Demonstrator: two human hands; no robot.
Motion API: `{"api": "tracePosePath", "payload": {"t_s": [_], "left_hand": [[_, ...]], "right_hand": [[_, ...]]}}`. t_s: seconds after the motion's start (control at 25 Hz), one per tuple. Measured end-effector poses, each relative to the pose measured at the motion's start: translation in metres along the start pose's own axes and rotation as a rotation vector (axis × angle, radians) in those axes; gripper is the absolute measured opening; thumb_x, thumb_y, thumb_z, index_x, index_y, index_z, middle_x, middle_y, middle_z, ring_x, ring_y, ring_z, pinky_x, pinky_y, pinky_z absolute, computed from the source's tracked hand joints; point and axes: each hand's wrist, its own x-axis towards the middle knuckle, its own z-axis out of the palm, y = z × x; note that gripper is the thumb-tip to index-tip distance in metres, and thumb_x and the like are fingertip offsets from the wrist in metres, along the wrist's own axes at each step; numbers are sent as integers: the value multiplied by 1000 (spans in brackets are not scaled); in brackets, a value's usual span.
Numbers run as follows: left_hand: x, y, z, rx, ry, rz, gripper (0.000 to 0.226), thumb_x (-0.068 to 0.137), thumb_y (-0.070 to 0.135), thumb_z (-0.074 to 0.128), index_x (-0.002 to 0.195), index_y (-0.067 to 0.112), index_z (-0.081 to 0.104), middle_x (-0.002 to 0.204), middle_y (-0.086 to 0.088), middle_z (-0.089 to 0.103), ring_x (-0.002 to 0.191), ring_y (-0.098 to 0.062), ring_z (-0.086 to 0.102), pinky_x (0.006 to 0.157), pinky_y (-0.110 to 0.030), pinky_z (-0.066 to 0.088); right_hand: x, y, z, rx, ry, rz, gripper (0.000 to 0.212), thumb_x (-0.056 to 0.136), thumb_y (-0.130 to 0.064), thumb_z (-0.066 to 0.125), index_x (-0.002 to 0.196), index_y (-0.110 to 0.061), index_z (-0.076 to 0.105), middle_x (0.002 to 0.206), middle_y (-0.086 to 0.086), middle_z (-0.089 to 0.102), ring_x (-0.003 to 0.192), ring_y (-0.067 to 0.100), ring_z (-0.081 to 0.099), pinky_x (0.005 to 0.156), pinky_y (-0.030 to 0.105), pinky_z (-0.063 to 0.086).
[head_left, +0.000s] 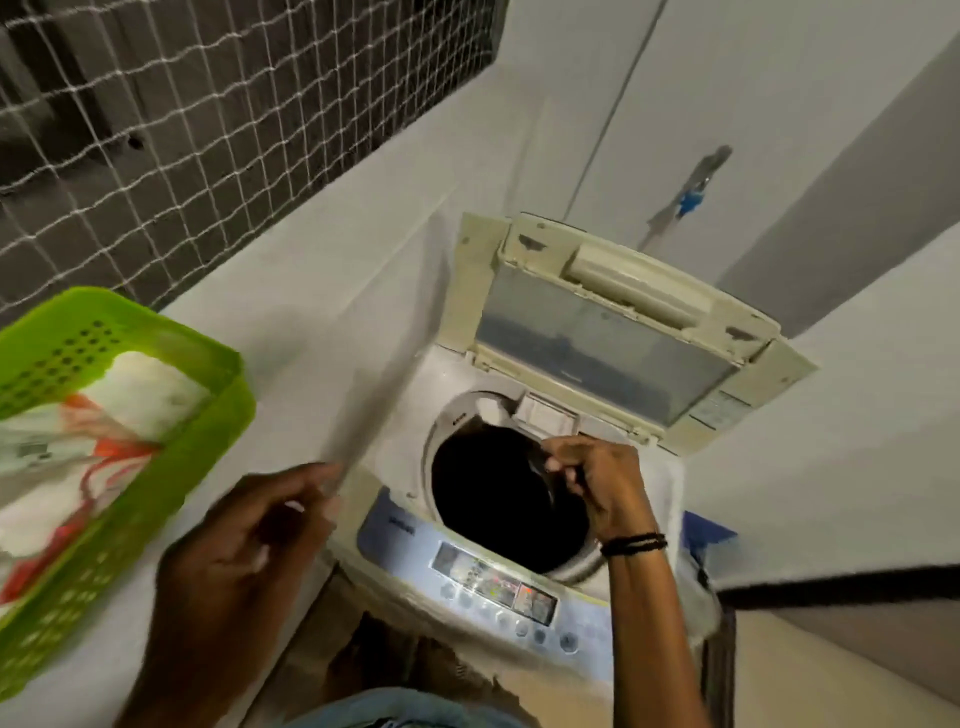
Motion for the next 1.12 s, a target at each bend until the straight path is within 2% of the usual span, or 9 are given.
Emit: {"api": "tracePosePath", "payload": {"t_s": [0.16, 0.28, 0.36, 0.52, 0.68, 0.8, 0.92, 1.0, 1.12], "left_hand": [[6, -22, 59, -188, 13, -435, 30, 73, 54, 76, 97, 36, 75, 69, 14, 68, 58, 1, 56, 56, -17, 49], [18, -39, 99, -352, 102, -726, 18, 84, 37, 72, 93, 22, 77, 61, 7, 62, 53, -6, 48, 57, -24, 42], [23, -47, 120, -407, 153, -834, 13, 86, 28, 72, 92, 17, 77, 63, 5, 63, 56, -9, 48, 60, -26, 41], [24, -53, 150, -431, 179, -897, 10, 87, 24, 71, 89, 14, 75, 61, 3, 60, 50, -9, 45, 46, -21, 37], [19, -56, 161, -457, 225, -888, 11, 87, 22, 71, 92, 13, 75, 63, 2, 61, 49, -9, 46, 42, -19, 37], [16, -51, 158, -480, 251, -885, 9, 87, 22, 71, 91, 16, 76, 65, 3, 63, 50, -8, 47, 44, -20, 38], [13, -35, 147, -486, 276, -827, 12, 89, 21, 68, 82, 24, 78, 67, 3, 63, 54, -9, 48, 51, -22, 41], [9, -20, 135, -441, 322, -754, 17, 91, 19, 66, 83, 26, 78, 70, 2, 64, 56, -10, 49, 58, -24, 44], [4, 11, 101, -329, 462, -567, 17, 91, 15, 65, 85, 25, 76, 70, 5, 64, 57, -7, 49, 61, -25, 43]], "right_hand": [[69, 36, -33, -5, 295, 92, 9, 67, -4, 70, 71, 0, 76, 67, 15, 64, 51, 18, 50, 42, 20, 38], [106, 53, -38, -223, 415, 79, 19, 78, -17, 73, 87, -2, 80, 84, 16, 76, 77, 29, 69, 68, 28, 53], [122, 61, -35, -367, 410, -7, 21, 87, -16, 67, 98, -3, 79, 98, 20, 77, 94, 35, 70, 84, 31, 52], [138, 74, -32, -724, 225, -249, 24, 92, 0, 52, 103, 7, 72, 108, 28, 70, 104, 39, 63, 87, 38, 45], [137, 78, -37, -824, 99, -400, 39, 96, 5, 45, 133, 5, 57, 132, 23, 58, 124, 33, 52, 107, 33, 37], [128, 68, -40, -742, 221, -376, 35, 99, 0, 46, 131, 3, 59, 132, 20, 61, 125, 33, 54, 107, 34, 39], [118, 46, -40, -199, 363, -12, 23, 97, -4, 55, 112, 4, 71, 109, 19, 69, 100, 29, 64, 93, 31, 50], [99, 28, -38, 216, 261, 206, 12, 93, -2, 59, 86, -1, 68, 86, 15, 61, 69, 18, 57, 65, 23, 51], [62, 8, -21, 259, -64, 183, 22, 95, 0, 55, 83, -17, 61, 74, -1, 54, 51, 0, 49, 45, 7, 41]]}}
